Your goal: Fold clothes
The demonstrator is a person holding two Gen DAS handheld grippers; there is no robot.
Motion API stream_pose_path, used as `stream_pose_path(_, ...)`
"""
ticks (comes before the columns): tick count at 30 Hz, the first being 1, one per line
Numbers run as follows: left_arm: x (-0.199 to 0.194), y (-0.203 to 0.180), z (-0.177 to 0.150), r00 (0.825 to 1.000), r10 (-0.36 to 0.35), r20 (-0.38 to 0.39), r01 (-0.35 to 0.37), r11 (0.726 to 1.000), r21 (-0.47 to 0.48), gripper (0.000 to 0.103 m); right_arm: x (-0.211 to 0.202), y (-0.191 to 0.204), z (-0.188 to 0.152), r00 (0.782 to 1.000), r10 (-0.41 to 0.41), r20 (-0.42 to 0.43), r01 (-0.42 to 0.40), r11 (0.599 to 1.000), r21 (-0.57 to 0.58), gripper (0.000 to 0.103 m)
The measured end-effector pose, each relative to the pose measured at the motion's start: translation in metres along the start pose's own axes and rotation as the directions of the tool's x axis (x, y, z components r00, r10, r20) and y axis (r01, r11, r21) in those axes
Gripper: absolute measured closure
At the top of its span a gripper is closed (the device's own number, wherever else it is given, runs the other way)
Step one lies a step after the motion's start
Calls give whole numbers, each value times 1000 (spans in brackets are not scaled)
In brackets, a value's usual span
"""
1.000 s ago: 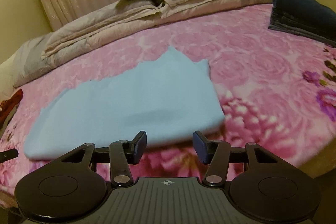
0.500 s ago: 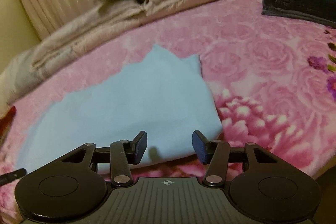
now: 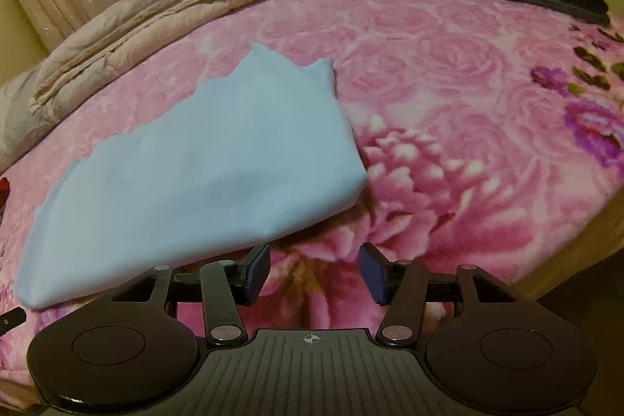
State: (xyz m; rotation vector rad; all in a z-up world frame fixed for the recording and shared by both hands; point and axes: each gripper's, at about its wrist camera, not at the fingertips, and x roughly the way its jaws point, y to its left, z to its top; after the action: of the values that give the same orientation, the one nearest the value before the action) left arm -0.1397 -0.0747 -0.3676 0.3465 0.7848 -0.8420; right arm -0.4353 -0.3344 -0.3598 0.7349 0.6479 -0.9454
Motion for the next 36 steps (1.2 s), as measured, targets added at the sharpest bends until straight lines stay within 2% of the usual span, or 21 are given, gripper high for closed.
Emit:
stream_pose_path(12,-80,-4,-12,994,-13,113,13,1000,3,91,-53,19,-15,994,80,81,-74,995,-73,37)
stream_pose_path(20,-93,5,-12,991,-8,137,10,1000,-9,91,-56,28,-15,990,110,88,-102,991,-90,37)
stream_pose_path(23,-87,11,-9,990,-27,137,28,1000,-7,91,-50,25,-14,987,133,85,-129,990,-54,37)
stream_pose_path(25,-79,15,-5,989,-59,136,62,998,-19,91,-41,11,-13,977,198,82,-203,978,50,37)
stream_pose_path(27,-66,21,0,987,-101,125,108,993,-47,91,-26,-12,-12,954,289,84,-300,927,223,37)
stream_pose_path(29,-50,26,5,985,-135,105,143,987,-73,91,-10,-38,-12,925,365,111,-377,832,407,37)
stream_pose_path(33,-17,32,13,981,-181,70,189,975,-119,91,20,-72,-9,901,402,164,-408,660,631,37)
stream_pose_path(34,-9,34,16,980,-190,63,197,971,-135,92,26,-77,-7,904,394,167,-400,634,662,37)
stream_pose_path(36,8,38,21,977,-209,50,215,960,-179,92,36,-79,-2,925,350,151,-354,641,681,37)
